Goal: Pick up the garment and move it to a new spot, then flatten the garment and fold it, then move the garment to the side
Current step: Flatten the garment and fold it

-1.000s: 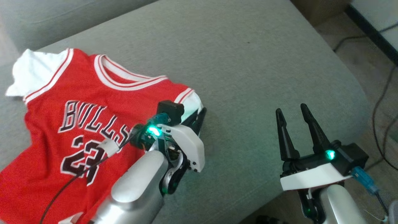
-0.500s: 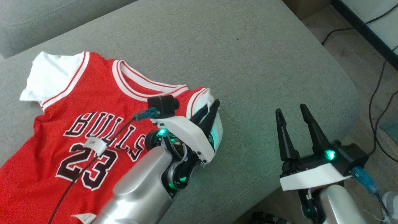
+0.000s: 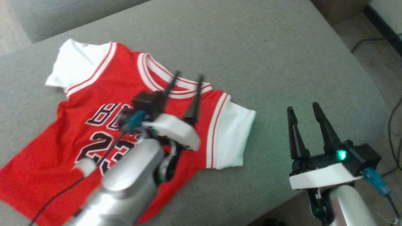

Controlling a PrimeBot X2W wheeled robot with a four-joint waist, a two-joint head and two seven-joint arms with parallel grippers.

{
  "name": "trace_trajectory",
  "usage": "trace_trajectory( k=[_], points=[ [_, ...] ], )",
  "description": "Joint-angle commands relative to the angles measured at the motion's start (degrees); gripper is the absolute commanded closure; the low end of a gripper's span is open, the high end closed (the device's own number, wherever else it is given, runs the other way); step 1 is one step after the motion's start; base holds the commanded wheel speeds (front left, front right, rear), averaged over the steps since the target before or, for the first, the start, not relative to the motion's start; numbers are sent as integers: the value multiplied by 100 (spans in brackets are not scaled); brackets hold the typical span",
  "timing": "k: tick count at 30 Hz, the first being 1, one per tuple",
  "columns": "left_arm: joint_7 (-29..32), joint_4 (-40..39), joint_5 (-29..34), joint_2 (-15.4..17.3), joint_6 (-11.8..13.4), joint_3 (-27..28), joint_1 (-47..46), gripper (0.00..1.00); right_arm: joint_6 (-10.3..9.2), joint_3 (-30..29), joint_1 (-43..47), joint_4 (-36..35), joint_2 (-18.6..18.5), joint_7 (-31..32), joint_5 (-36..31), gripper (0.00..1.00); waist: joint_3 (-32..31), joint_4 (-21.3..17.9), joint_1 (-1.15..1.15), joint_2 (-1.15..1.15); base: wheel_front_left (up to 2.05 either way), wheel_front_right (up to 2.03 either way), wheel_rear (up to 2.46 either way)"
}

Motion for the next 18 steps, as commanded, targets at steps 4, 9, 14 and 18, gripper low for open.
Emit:
trace_trajectory(
  k=[4, 9, 14, 18],
  points=[
    [-455, -585, 360, 671, 444, 361, 274, 0, 44, 9, 10, -231, -28, -61, -112, 0, -116, 405, 0, 0, 0, 0, 0],
    [-585, -1235, 384, 1581, 1130, 721, 1404, 0, 44, -86, 79, -236, -28, -61, -241, 0, -275, 966, 0, 0, 0, 0, 0],
    [-356, -1433, 289, 2159, 1564, 923, 2031, 0, 44, -39, 80, -214, -28, -61, -292, 0, -371, 1358, 0, 0, 0, 0, 0],
    [19, -1589, 231, 2503, 1784, 989, 2188, 0, 44, 7, 77, -181, -28, -61, -327, 0, -421, 1585, 0, 0, 0, 0, 0]
  ],
)
